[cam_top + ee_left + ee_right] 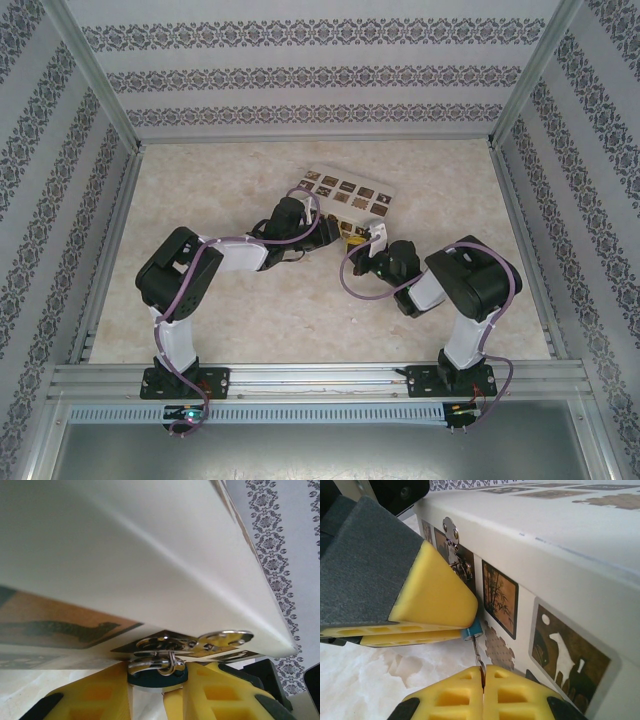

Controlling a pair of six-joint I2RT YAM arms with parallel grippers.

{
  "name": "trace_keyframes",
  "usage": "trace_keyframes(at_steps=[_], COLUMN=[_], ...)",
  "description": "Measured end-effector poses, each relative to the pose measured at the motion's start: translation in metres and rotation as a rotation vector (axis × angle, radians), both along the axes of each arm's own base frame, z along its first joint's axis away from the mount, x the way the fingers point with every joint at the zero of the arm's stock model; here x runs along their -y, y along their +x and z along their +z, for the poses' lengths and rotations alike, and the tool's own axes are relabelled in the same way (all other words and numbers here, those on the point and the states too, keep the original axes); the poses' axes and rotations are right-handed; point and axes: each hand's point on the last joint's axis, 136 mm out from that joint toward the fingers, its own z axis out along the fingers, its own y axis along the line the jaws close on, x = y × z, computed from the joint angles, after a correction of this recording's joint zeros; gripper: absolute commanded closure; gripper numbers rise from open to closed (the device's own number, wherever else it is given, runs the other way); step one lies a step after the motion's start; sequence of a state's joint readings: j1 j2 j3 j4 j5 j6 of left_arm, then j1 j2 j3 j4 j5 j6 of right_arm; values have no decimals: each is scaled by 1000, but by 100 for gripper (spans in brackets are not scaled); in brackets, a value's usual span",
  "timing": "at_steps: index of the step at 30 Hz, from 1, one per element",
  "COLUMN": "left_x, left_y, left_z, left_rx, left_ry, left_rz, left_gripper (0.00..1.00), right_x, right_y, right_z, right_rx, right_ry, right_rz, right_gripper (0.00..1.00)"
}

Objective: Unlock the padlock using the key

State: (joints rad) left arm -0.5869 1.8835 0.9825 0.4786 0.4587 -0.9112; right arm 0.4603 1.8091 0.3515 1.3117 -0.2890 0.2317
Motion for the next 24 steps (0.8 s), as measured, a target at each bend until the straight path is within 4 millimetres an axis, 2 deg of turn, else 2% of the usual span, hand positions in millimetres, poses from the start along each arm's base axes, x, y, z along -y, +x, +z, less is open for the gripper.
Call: trace_keyframes(at_steps=[11, 24], left_x=[-4, -11], left_y=[1, 4], left_z=[9, 7], left_rx=[8, 8], left_ry=[-14, -7], left_rz=[15, 46], left_gripper=[74, 74], right_x=[-2, -11], right_y=[5, 9], right_z=[9, 8], right_rx=[-17, -61], right_ry=[58, 106], right_rz=[66, 111], right_gripper=[100, 100])
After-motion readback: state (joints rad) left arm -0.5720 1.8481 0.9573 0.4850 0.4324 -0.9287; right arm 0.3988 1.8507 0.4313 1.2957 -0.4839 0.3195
